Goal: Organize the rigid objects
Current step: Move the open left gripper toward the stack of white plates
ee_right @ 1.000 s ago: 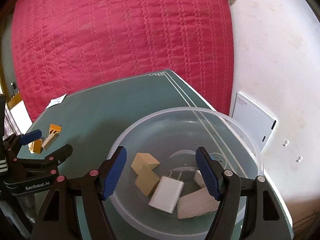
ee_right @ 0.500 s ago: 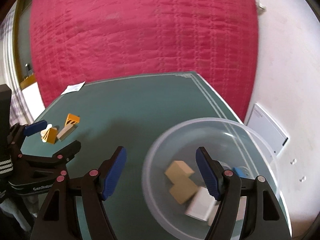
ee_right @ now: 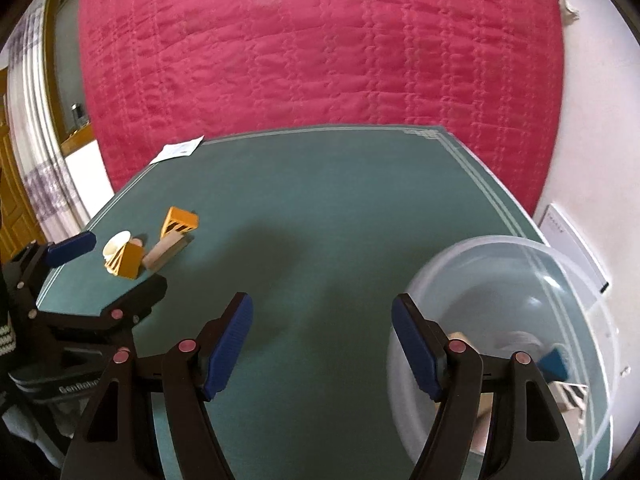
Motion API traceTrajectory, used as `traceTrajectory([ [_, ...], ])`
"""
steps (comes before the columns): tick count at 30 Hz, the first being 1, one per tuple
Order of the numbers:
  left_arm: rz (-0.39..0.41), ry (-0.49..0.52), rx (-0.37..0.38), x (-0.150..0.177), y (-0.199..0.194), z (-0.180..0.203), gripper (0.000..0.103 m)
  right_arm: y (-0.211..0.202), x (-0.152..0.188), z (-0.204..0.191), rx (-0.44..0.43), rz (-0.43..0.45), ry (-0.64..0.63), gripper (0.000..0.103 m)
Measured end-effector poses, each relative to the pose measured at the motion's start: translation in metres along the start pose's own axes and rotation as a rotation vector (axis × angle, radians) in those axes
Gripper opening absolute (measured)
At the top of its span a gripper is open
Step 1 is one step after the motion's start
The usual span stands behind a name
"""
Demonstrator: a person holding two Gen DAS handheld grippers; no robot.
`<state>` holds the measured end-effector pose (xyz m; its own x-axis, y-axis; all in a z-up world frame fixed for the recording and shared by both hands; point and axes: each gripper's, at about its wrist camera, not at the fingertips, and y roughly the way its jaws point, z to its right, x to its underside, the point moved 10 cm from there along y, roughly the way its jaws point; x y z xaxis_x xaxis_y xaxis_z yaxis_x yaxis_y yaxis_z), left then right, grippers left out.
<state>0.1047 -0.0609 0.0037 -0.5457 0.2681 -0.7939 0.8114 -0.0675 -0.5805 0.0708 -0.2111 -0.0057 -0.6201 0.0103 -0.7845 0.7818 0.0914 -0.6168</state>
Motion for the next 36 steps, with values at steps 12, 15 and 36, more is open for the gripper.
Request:
traceTrajectory([
  [12,-0.081,-0.143,-0.127,0.033,0.016,-0.104,0.102,0.032,0.011,-0.053,-0.081,-0.081,-0.056,0.073],
  [15,-0.105,-0.183,-0.148,0.040,0.021,-0.123,0.102,0.039,0.014,-0.063,-0.098,-0.099,-0.067,0.073],
  [36,-0.195,-0.259,-0.110,0.041,0.064,-0.150,0.102,0.055,0.030,-0.085,-0.148,-0.151,-0.085,0.073],
])
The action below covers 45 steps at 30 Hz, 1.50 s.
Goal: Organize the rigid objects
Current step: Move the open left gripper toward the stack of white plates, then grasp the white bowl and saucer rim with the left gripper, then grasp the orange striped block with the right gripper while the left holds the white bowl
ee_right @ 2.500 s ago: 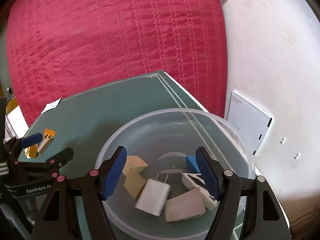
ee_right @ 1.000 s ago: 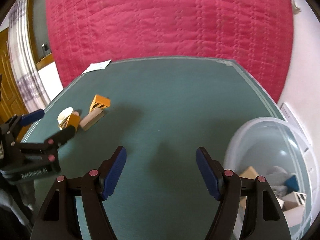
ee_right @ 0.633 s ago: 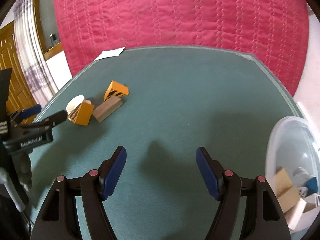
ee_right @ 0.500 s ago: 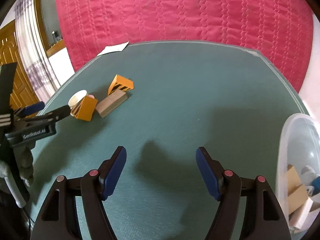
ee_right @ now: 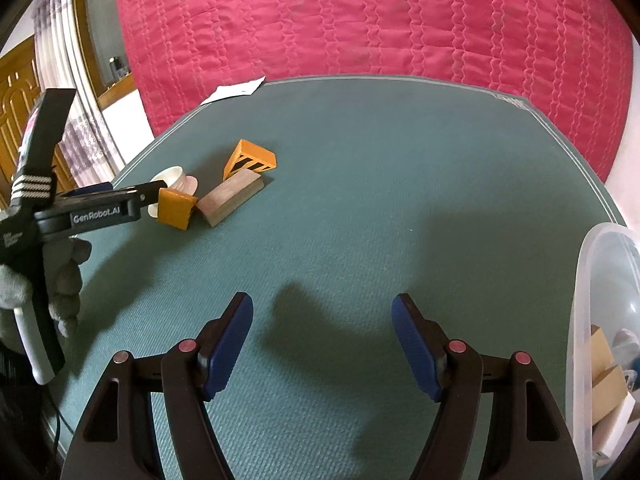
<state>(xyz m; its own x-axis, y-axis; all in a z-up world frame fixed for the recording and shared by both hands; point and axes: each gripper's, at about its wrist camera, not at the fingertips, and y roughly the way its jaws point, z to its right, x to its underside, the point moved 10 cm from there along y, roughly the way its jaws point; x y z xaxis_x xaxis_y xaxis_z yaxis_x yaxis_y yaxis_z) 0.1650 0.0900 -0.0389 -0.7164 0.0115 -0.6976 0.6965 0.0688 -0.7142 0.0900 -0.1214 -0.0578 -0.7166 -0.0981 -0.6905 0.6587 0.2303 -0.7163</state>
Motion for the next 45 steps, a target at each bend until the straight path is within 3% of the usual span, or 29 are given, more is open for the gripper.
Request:
traceTrajectory([
  [9,-0.011,0.023,-0.006,-0.009,0.011,0.004,0.096,0.001,0.001,-0.002,0.000,-0.003,-0.008,0.073],
  [14,-0.062,-0.006,0.046,-0.003,0.022,0.003,0.080,0.001,0.001,-0.004,0.001,-0.002,-0.015,0.073],
  [17,-0.085,-0.033,0.066,0.002,0.026,-0.003,0.076,0.001,0.001,-0.005,-0.001,-0.003,-0.021,0.073],
  [24,-0.069,-0.062,0.073,0.003,0.020,-0.012,0.055,0.001,-0.007,-0.021,-0.035,-0.001,-0.039,0.073],
  [30,-0.032,-0.099,0.067,-0.002,0.009,-0.020,0.055,0.004,-0.023,-0.053,-0.093,0.016,-0.071,0.073],
  [38,0.020,-0.105,-0.030,-0.007,-0.004,-0.035,0.055,0.026,-0.034,-0.108,-0.197,-0.018,-0.127,0.073],
  [41,0.026,-0.123,-0.024,-0.007,-0.006,-0.040,0.055,0.040,-0.035,-0.121,-0.246,-0.051,-0.110,0.073],
  [45,0.031,-0.143,-0.014,-0.009,-0.008,-0.042,0.055,0.058,-0.042,-0.124,-0.240,-0.062,-0.084,0.072],
])
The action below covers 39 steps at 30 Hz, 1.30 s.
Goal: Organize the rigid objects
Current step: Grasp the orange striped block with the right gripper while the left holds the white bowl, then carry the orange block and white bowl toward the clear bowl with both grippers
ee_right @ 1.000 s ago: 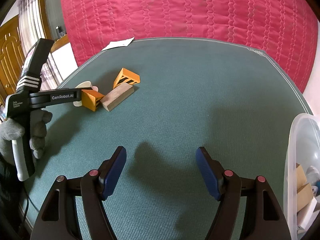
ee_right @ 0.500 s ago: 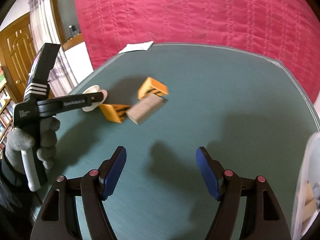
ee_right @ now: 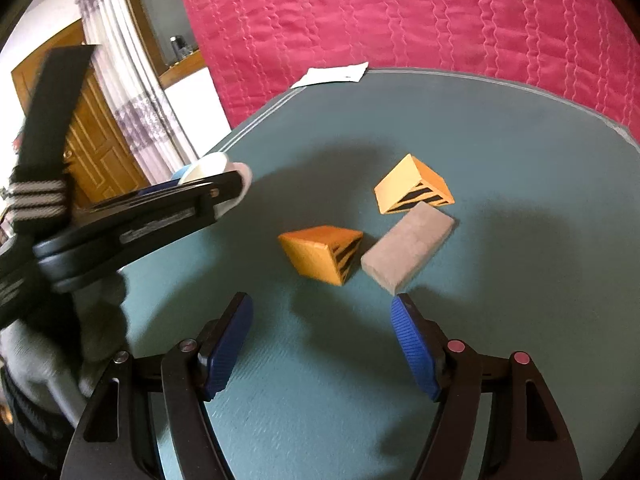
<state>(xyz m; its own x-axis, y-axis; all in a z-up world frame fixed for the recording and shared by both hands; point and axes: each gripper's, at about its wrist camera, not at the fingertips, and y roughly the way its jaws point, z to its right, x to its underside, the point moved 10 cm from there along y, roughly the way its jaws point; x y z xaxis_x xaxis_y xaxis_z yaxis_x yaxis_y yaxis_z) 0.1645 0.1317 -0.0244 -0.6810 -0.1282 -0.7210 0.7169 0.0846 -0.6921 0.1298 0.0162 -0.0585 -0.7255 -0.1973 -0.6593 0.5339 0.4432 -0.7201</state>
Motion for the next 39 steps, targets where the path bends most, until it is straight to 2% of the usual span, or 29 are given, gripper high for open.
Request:
traceTrajectory([
  [9,-0.018,-0.026,0.009,0.001,0.001,-0.004,0.055,0.021,-0.020,-0.005,0.054,0.005,-0.034,0.068],
  [13,-0.027,-0.042,0.021,0.001,0.002,-0.006,0.055,0.024,-0.022,-0.003,0.138,0.008,-0.073,0.049],
  [14,-0.028,-0.042,0.021,0.001,0.002,-0.006,0.055,0.024,-0.023,-0.003,0.141,0.008,-0.076,0.043],
  [17,-0.027,-0.038,0.022,0.002,0.001,-0.004,0.055,0.021,-0.020,-0.004,0.134,0.006,-0.088,0.032],
  [25,-0.032,-0.024,0.019,0.006,0.002,-0.001,0.055,-0.005,0.004,0.001,0.100,0.009,-0.110,0.032],
  [30,-0.029,-0.002,0.020,0.009,0.000,0.006,0.055,-0.029,0.019,0.016,0.089,0.025,-0.072,0.032],
  [39,-0.021,0.049,0.027,0.014,-0.005,0.022,0.055,-0.054,0.027,0.025,0.088,0.063,-0.039,0.032],
])
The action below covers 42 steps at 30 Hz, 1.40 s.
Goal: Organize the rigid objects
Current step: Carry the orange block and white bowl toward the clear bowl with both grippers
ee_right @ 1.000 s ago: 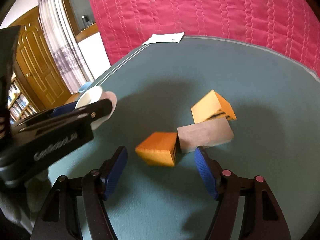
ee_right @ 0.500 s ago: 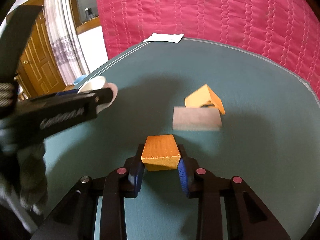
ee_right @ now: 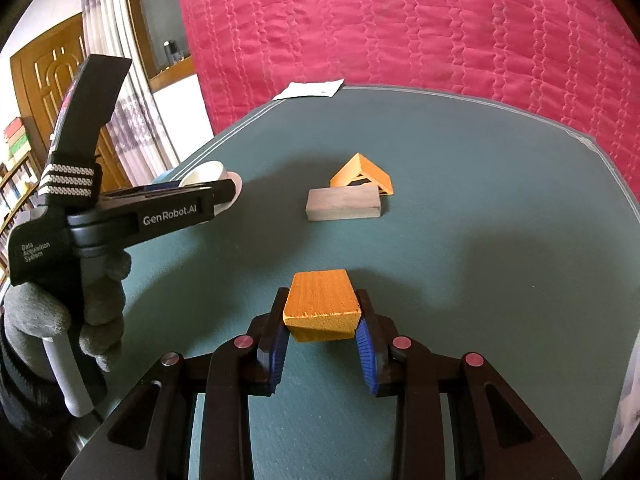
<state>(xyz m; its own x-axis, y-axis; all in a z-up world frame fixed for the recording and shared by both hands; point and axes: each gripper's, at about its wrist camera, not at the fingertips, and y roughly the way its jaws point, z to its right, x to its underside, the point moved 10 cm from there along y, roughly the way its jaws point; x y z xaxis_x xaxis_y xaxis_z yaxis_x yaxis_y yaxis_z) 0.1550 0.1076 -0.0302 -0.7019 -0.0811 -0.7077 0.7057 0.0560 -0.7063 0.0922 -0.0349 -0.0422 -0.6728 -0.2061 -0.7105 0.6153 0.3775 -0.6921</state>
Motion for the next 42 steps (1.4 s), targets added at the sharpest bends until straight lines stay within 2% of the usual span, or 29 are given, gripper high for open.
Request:
traceTrajectory([
  [16,0.019,0.084,0.014,0.012,-0.014,0.027,0.055,-0.020,0.013,0.032,0.043,0.011,0.064,0.032],
  [28,0.021,0.181,0.039,0.028,-0.023,0.064,0.055,-0.050,0.027,0.067,0.089,0.043,0.123,0.032],
  [42,0.021,0.273,0.072,0.047,-0.033,0.101,0.055,-0.074,0.034,0.089,0.129,0.077,0.151,0.032],
])
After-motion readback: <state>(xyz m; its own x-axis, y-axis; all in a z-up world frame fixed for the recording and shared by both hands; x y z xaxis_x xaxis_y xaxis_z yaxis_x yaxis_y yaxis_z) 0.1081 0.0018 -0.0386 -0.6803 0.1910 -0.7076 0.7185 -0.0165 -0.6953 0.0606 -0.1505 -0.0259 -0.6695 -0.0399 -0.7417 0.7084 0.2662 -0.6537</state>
